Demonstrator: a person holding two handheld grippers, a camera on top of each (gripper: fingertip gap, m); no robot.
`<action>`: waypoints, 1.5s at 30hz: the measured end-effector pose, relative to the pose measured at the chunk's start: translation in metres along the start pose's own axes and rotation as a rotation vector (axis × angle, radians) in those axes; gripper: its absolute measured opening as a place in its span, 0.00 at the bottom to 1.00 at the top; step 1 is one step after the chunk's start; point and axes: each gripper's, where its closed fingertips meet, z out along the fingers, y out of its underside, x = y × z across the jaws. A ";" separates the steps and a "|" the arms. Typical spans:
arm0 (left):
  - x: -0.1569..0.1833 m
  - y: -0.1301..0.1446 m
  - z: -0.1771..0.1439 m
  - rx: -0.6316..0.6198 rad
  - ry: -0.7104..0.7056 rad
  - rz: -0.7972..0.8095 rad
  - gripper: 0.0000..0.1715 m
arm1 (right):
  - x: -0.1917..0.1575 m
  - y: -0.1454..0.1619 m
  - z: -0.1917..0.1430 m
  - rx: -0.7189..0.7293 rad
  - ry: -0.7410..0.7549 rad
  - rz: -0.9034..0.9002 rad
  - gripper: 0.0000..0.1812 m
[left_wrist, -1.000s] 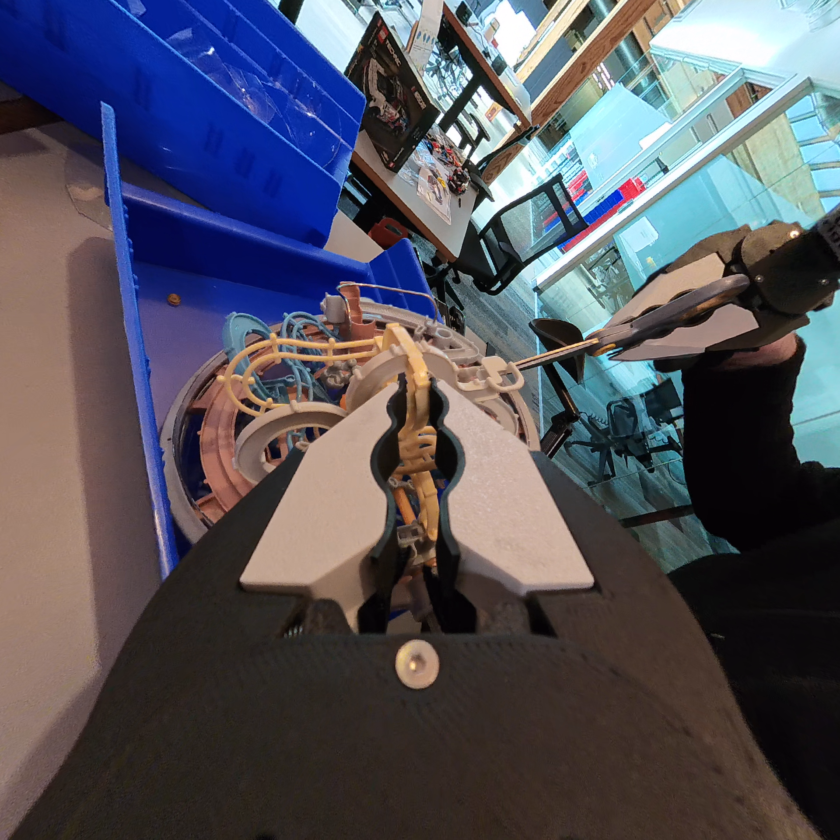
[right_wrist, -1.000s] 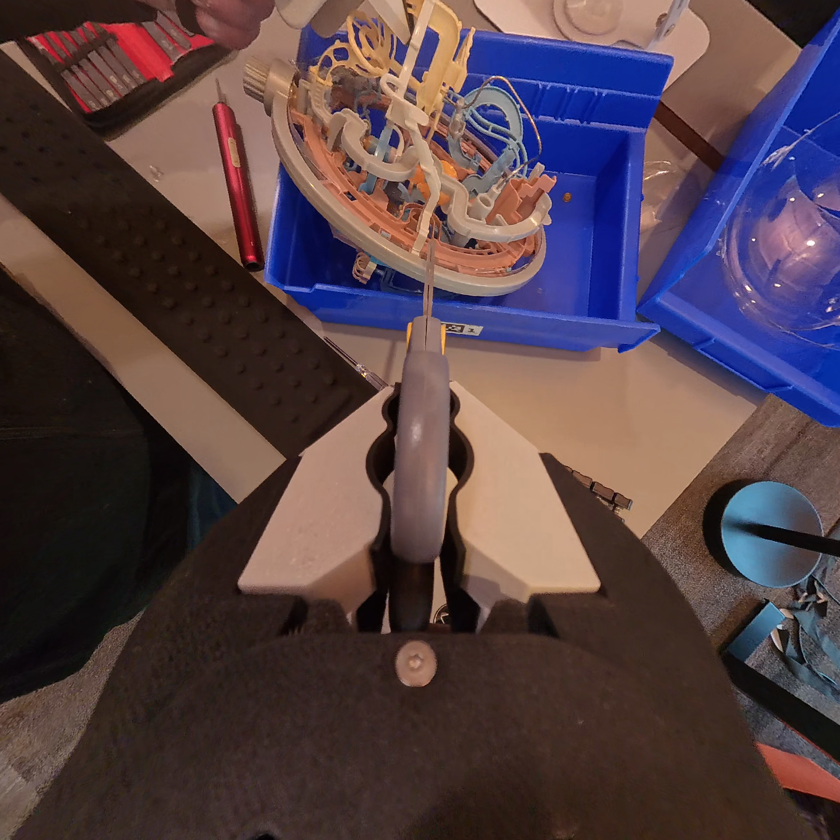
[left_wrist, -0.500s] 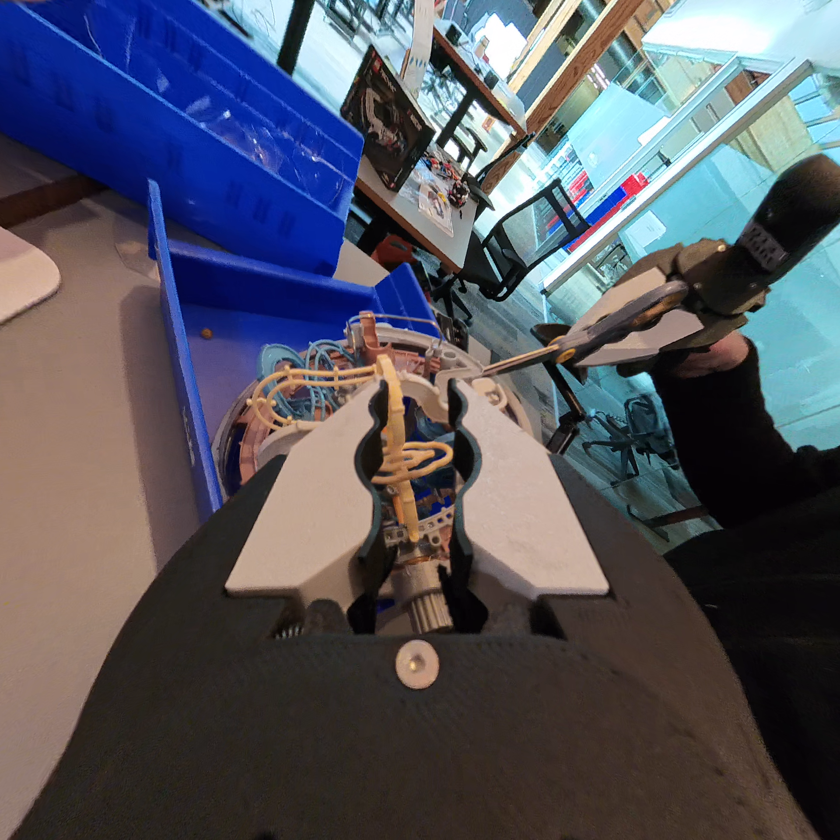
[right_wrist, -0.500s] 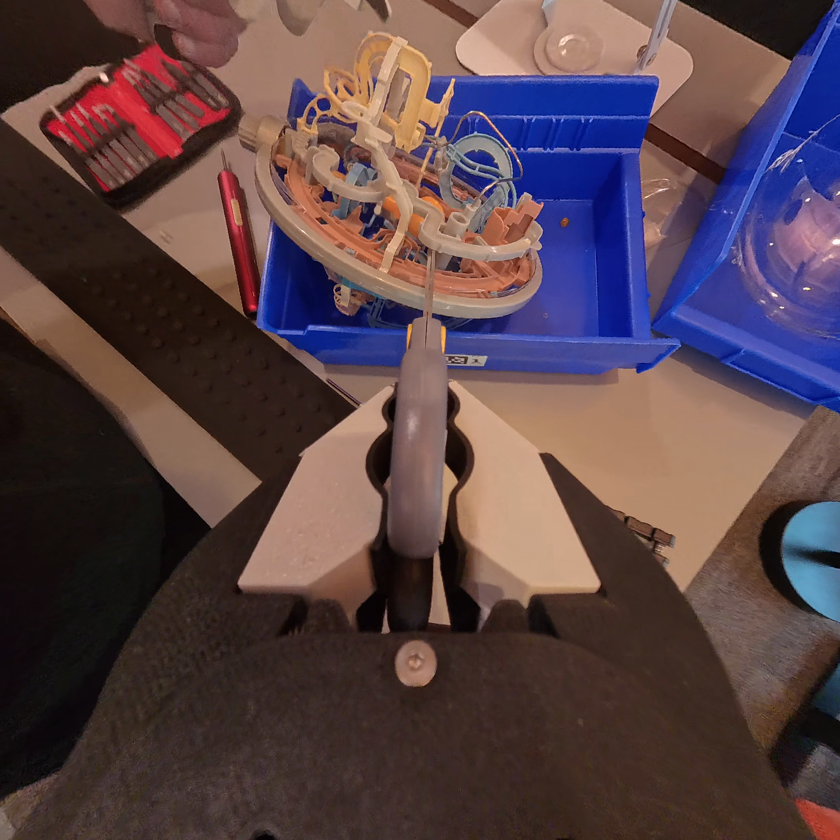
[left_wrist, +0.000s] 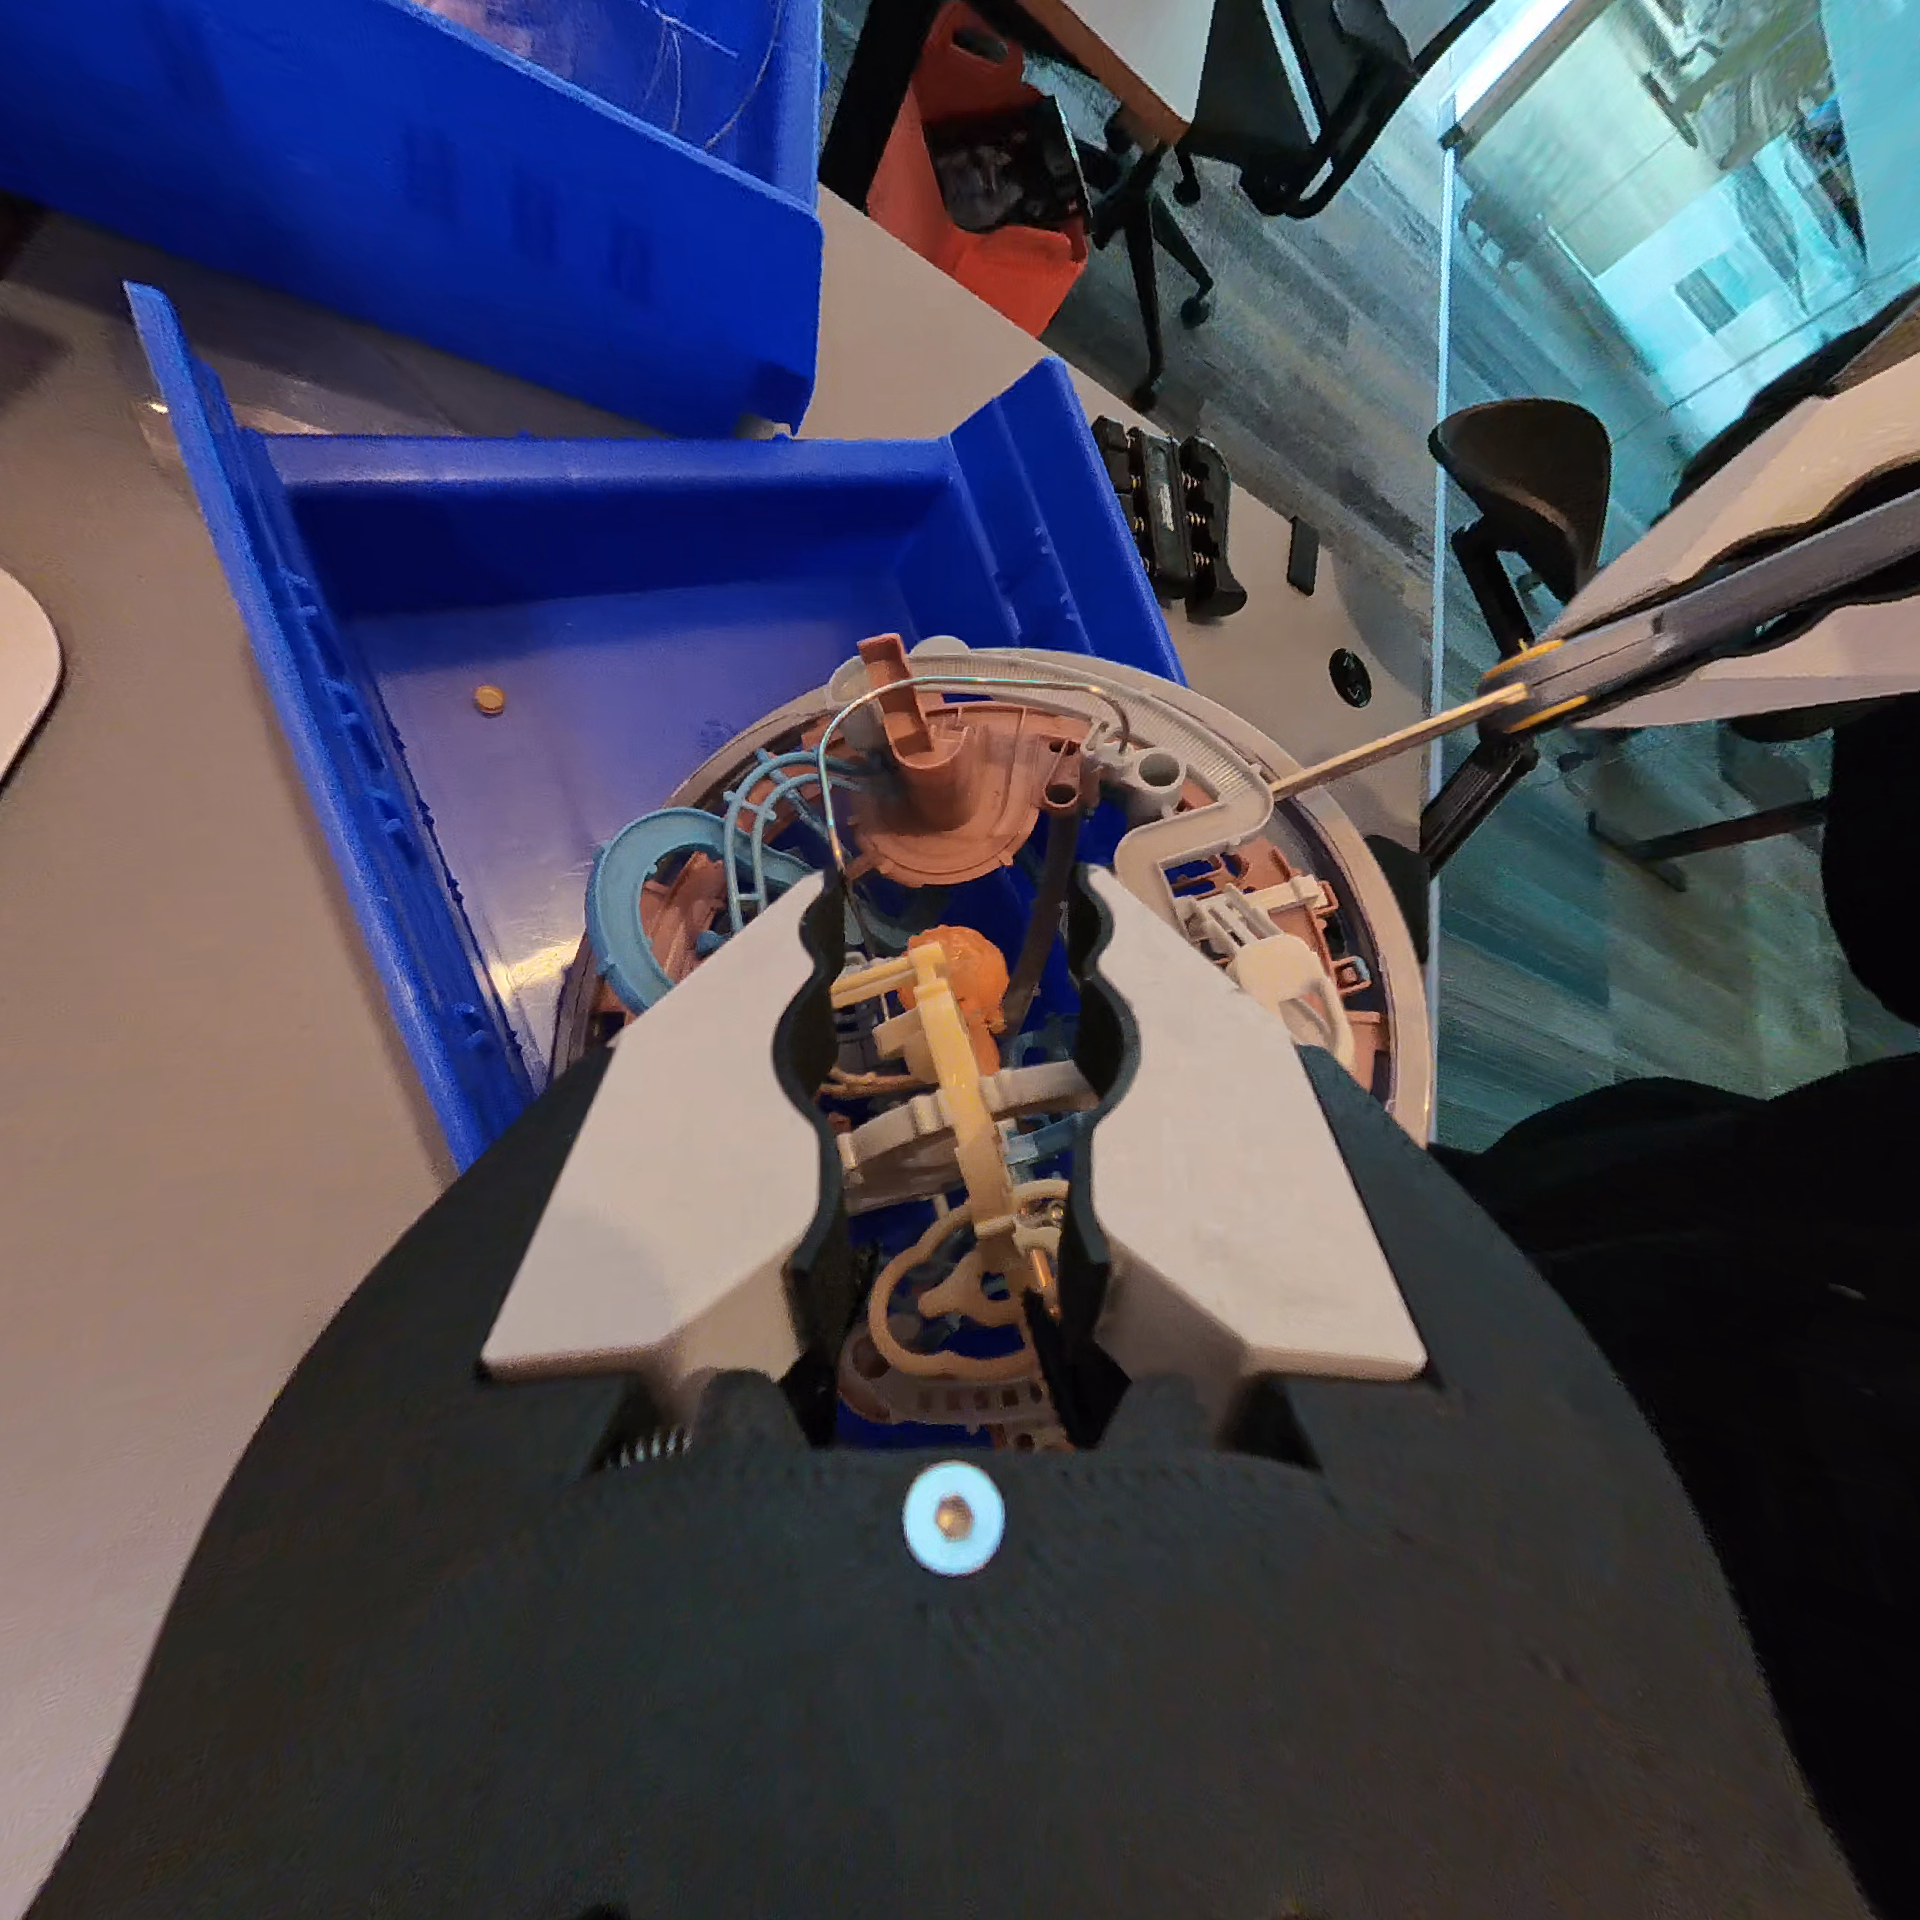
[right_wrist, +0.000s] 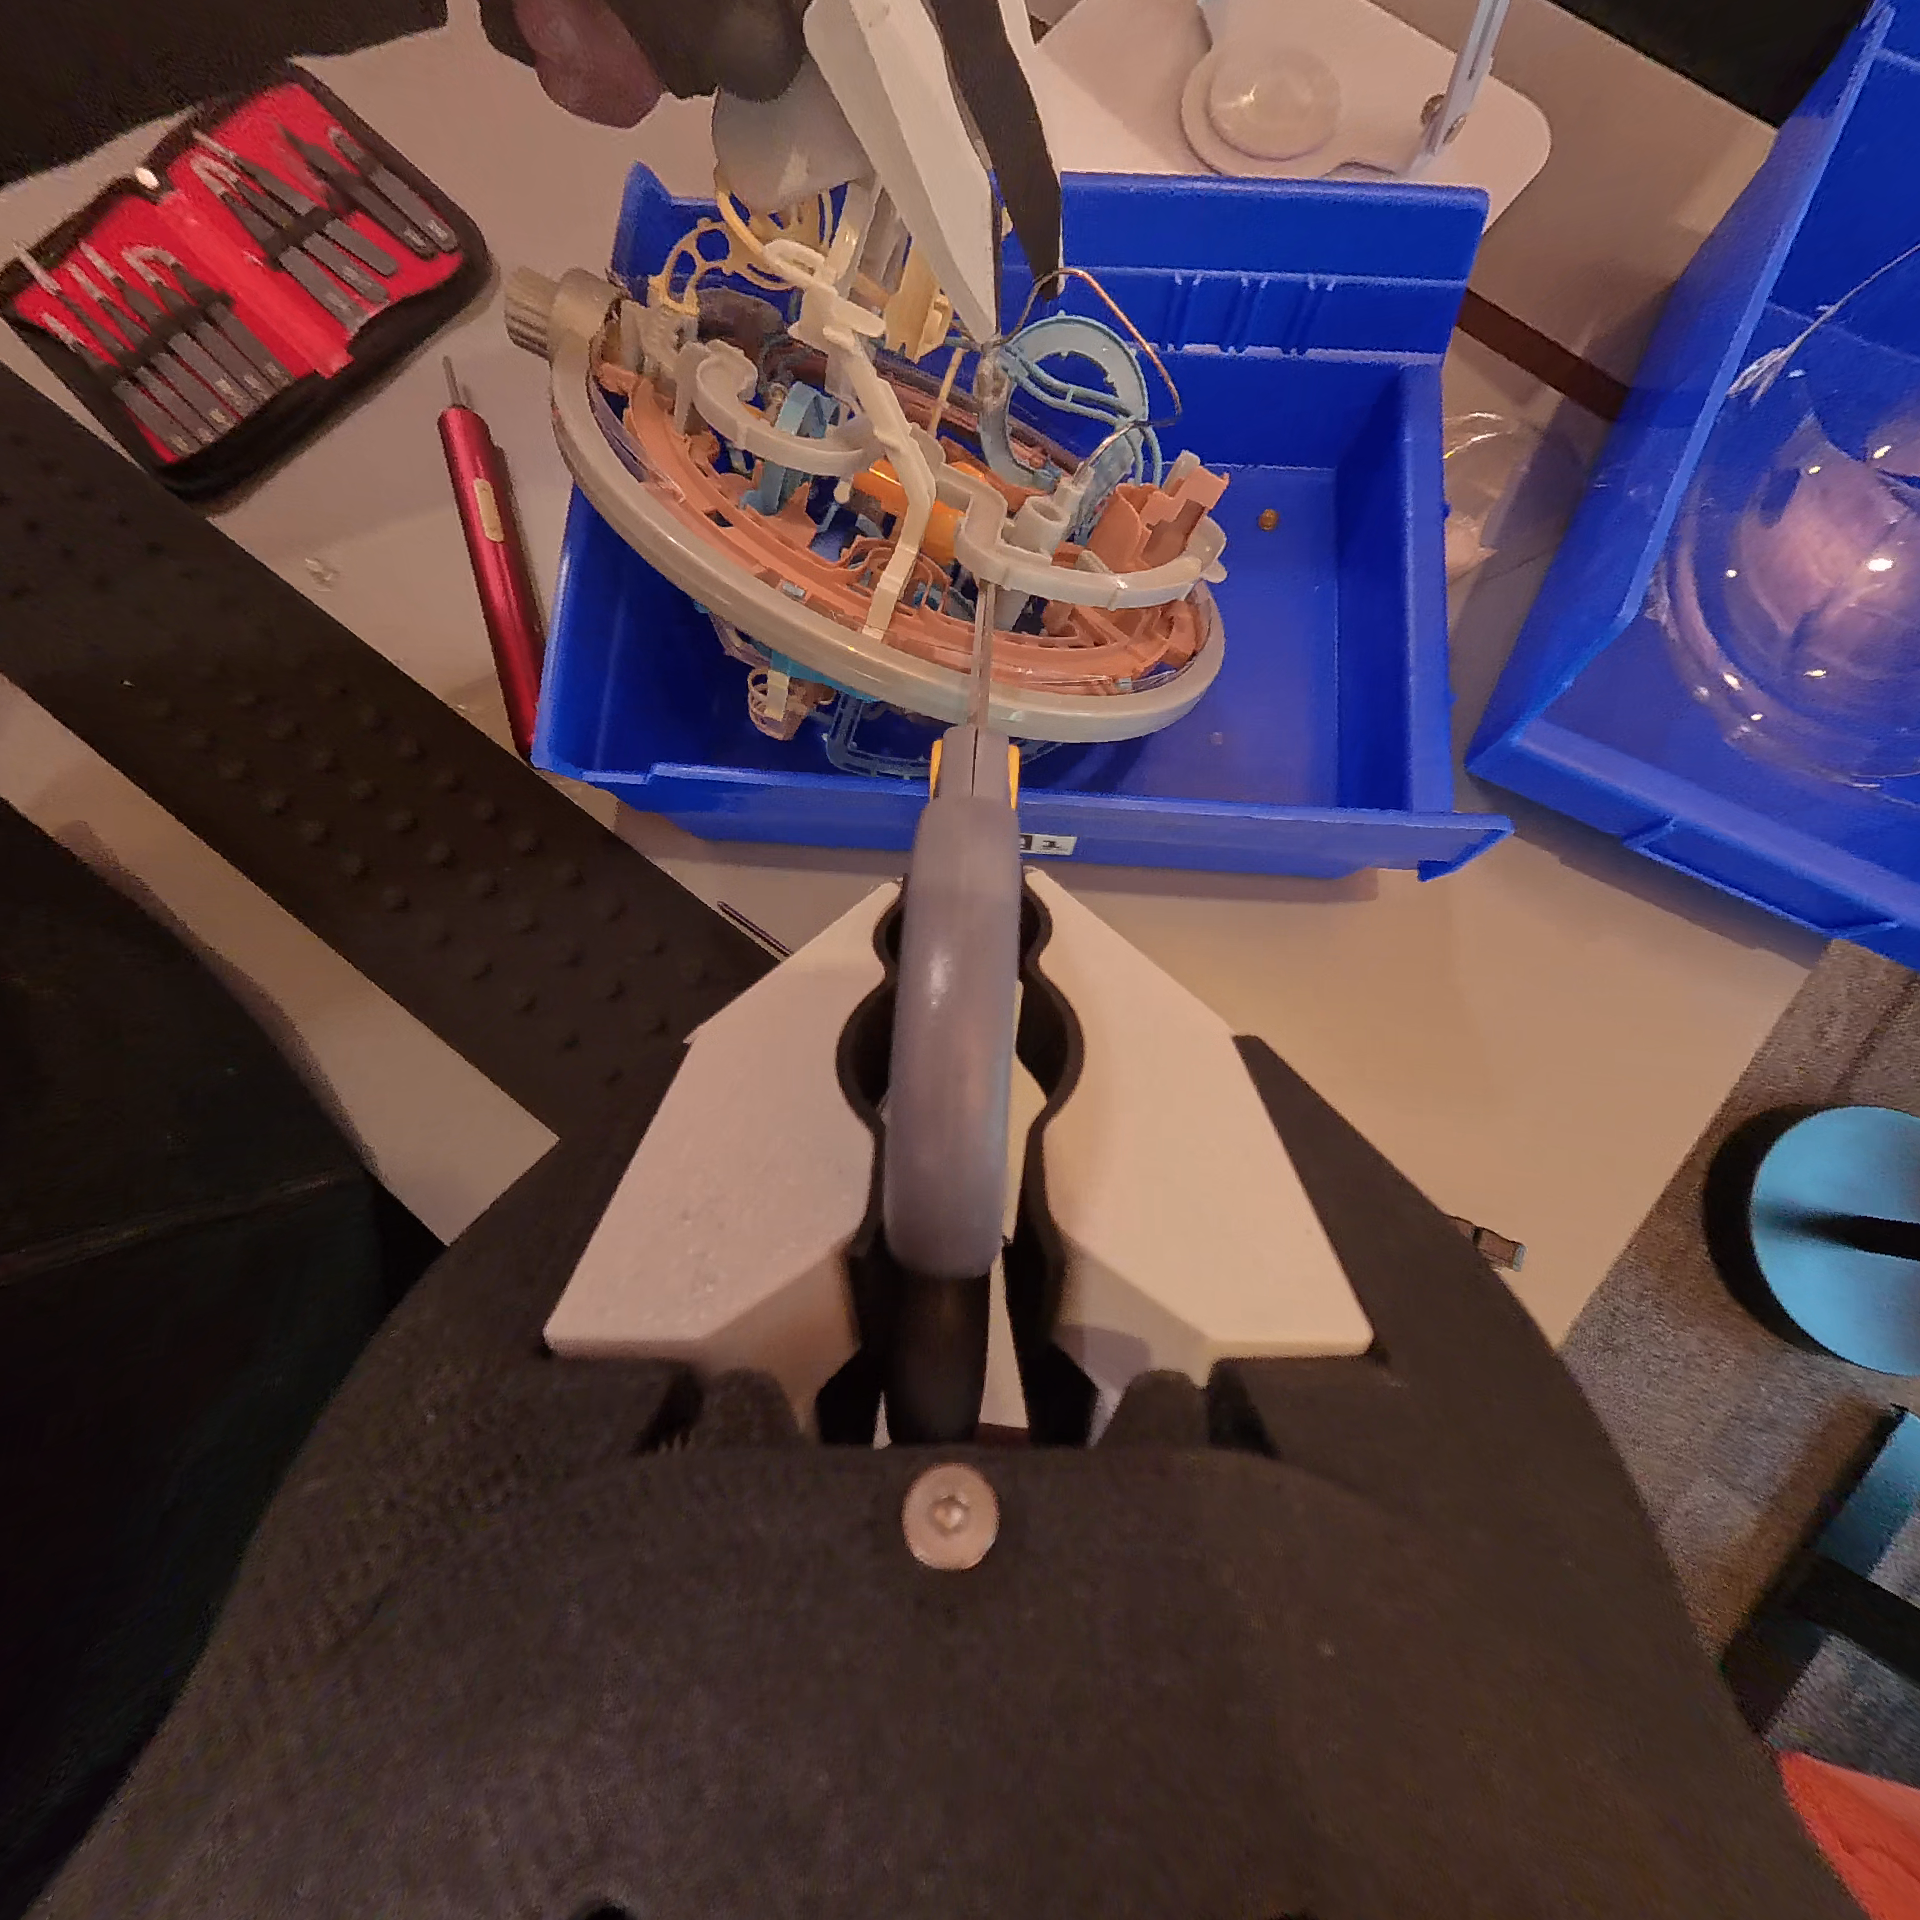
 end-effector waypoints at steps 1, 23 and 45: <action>0.001 0.001 0.000 0.001 0.004 0.007 0.24 | -0.001 0.001 0.002 0.011 -0.009 0.011 0.08; 0.016 -0.006 -0.002 0.213 0.195 -0.093 0.13 | -0.017 0.015 0.042 0.231 0.009 0.140 0.08; 0.010 -0.034 0.014 -0.010 -0.102 0.240 0.38 | -0.019 0.000 0.033 0.107 -0.041 0.053 0.07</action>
